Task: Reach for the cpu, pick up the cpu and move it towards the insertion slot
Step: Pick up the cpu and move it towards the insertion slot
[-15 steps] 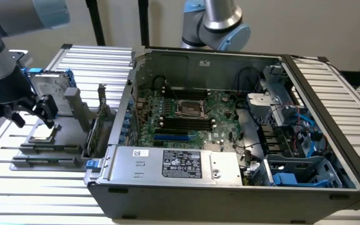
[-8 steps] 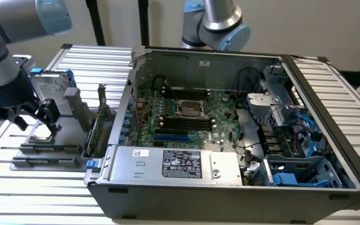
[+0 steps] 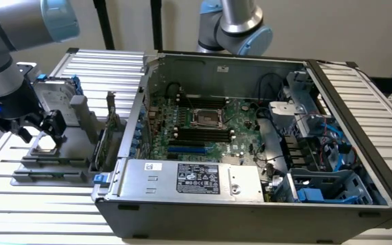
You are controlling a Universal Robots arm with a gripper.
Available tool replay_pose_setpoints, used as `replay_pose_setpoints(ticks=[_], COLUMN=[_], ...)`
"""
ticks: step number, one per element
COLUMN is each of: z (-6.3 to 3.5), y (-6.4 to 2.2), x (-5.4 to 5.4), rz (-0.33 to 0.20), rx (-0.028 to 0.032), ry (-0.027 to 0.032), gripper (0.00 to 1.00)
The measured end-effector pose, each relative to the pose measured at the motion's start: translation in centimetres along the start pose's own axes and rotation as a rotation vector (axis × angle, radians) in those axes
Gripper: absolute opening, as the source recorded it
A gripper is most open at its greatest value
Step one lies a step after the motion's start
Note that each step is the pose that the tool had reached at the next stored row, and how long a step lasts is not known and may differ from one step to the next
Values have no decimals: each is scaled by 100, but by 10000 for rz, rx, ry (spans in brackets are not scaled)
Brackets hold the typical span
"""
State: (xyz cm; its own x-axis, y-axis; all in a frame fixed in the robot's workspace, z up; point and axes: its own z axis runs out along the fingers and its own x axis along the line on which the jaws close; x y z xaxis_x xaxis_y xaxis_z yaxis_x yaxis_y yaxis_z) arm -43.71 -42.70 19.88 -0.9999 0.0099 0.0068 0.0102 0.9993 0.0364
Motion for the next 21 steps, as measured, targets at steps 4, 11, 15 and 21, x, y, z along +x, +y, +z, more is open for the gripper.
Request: replay_pose_setpoints(ticks=[4,11,15,21], z=[43,101,110,113], y=[7,38,46,48], x=[15,19,19,17], rz=[2,1,0,2], rx=[3,5,5,4], ry=[0,2,2,0], gripper=[76,76,76,76])
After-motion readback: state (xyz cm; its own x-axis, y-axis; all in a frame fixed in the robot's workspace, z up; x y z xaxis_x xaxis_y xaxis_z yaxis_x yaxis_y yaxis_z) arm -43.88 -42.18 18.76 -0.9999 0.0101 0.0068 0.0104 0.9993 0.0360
